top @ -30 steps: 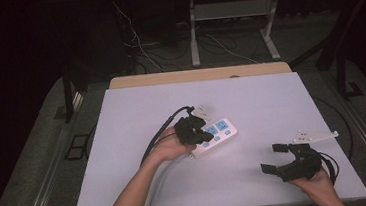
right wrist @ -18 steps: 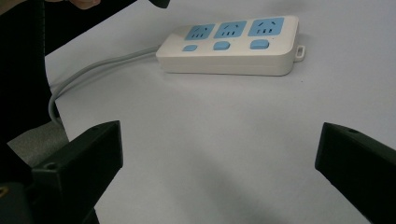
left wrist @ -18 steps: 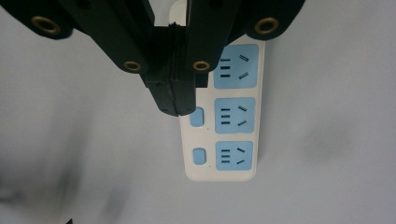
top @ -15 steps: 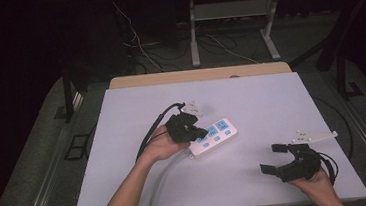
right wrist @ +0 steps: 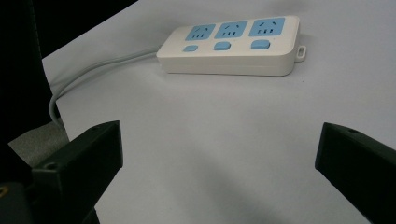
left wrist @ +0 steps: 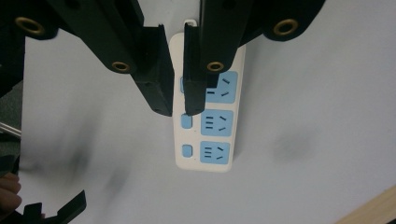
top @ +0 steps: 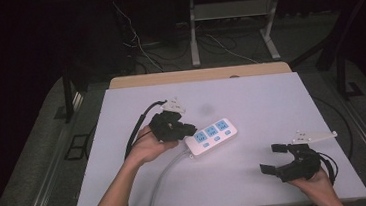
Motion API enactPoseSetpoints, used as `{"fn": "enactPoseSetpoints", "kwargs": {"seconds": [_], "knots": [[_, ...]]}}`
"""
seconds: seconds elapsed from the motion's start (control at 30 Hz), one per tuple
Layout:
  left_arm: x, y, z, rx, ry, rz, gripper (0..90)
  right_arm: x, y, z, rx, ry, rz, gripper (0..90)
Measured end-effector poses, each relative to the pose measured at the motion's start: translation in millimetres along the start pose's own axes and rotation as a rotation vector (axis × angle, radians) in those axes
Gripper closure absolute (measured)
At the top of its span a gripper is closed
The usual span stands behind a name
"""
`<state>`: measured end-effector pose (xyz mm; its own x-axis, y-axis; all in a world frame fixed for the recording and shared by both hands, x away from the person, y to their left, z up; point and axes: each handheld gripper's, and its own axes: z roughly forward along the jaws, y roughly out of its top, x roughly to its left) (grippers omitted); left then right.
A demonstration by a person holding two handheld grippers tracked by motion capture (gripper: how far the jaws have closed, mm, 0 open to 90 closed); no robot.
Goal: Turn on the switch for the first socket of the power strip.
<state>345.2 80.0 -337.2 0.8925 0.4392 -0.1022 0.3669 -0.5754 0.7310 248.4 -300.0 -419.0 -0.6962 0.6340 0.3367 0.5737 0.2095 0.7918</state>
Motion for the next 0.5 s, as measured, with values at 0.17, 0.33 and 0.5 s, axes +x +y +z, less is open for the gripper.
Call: {"fn": "enactPoseSetpoints", "kwargs": {"seconds": [0.17, 0.33, 0.5], "knots": [[2.2, -7.7, -13.2, -0.026, -0.002, -0.022, 68.2, 0.0, -0.1, 1.0, 0.001, 0.000, 0.000, 0.3], [4.5, -17.5, -25.2, -0.055, 0.013, -0.055, 58.8, 0.1, 0.0, 1.3, 0.003, -0.001, 0.002, 0.3], [8.3, -28.6, -36.1, -0.084, 0.014, -0.083, 52.8, -0.3, 0.1, 1.6, 0.003, -0.003, 0.001, 0.4]]}}
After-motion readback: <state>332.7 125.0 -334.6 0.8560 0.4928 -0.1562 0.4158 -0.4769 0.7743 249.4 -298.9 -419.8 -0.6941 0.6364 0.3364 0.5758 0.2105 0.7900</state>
